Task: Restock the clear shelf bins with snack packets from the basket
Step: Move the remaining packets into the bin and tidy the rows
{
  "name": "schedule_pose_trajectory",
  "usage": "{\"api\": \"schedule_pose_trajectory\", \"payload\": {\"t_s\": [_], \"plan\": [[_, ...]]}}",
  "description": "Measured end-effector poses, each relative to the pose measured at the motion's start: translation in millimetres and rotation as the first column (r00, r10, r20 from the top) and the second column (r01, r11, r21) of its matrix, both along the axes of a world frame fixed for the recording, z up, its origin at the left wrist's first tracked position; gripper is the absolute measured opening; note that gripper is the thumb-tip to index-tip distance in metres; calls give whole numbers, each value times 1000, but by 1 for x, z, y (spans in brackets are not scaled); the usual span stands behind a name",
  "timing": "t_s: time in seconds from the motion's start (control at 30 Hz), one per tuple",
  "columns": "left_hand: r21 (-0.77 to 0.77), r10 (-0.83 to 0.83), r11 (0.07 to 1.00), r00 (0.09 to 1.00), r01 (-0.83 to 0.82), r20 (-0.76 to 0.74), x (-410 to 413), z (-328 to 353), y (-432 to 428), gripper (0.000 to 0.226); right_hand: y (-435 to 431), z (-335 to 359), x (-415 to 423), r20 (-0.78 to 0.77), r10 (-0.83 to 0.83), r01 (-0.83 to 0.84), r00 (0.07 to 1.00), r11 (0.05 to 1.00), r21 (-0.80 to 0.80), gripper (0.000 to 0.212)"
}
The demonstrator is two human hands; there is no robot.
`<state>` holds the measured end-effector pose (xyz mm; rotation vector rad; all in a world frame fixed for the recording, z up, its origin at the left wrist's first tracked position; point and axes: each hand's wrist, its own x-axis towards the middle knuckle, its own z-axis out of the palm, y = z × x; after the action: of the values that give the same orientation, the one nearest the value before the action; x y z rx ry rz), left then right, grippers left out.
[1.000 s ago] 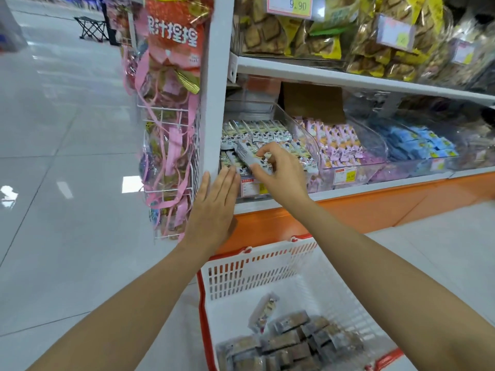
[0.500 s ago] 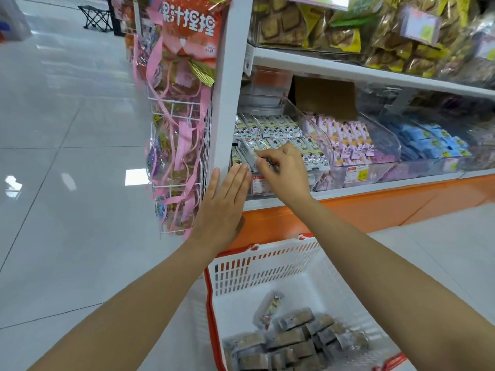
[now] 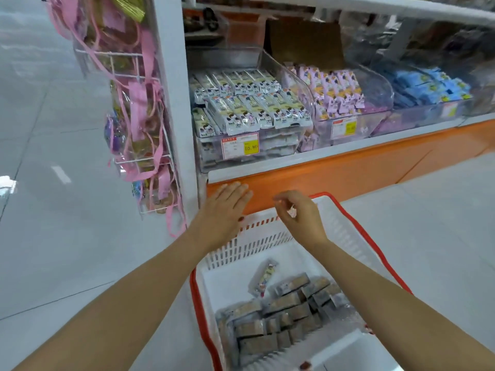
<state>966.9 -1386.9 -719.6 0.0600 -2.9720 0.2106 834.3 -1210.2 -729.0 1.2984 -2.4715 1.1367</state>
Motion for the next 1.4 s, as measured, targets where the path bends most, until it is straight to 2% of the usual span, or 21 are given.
{"api": "schedule_pose_trajectory", "payload": {"t_s": [0.07,0.2,0.33,0.43,0.57,0.7,0.77,0.9,1.03,1.27,1.33,1.4], "plan": [[12,72,997,987,-75,143,-2,-18,-1,71,15,-31,1,86,-43,34,995,994,101,11],[74,119,987,957,-143,263,5,-53,-5,75,33,-89,3,233,-135,57,963,947,316,21],[99,115,984,955,-146,273,11,-78,-10,77,42,-145,0,367,-137,-121,920,791,599,34],[99,114,985,960,-143,257,10,-83,-10,77,44,-178,-3,342,-115,-173,933,689,704,33],[109,99,986,968,-127,229,11,-88,-12,77,43,-208,-8,267,-19,-224,964,492,842,44],[116,94,986,975,-119,200,12,-92,-14,77,36,-215,-7,249,146,-286,957,376,881,33],[115,97,986,975,-121,198,12,-93,-14,77,35,-211,-8,224,209,-290,952,387,875,27],[103,98,988,976,-119,194,11,-95,-14,76,33,-205,-5,206,305,-312,930,359,880,33],[76,103,990,974,-120,203,10,-95,-14,77,33,-201,3,198,336,-330,921,404,853,31],[50,124,989,969,-138,213,10,-92,-12,77,44,-169,6,205,300,-353,932,615,705,42],[71,132,986,970,-149,204,12,-90,-9,75,50,-157,5,172,309,-346,935,701,624,47],[96,128,985,979,-145,159,16,-86,-8,74,55,-140,4,176,283,-332,943,774,539,43]]}}
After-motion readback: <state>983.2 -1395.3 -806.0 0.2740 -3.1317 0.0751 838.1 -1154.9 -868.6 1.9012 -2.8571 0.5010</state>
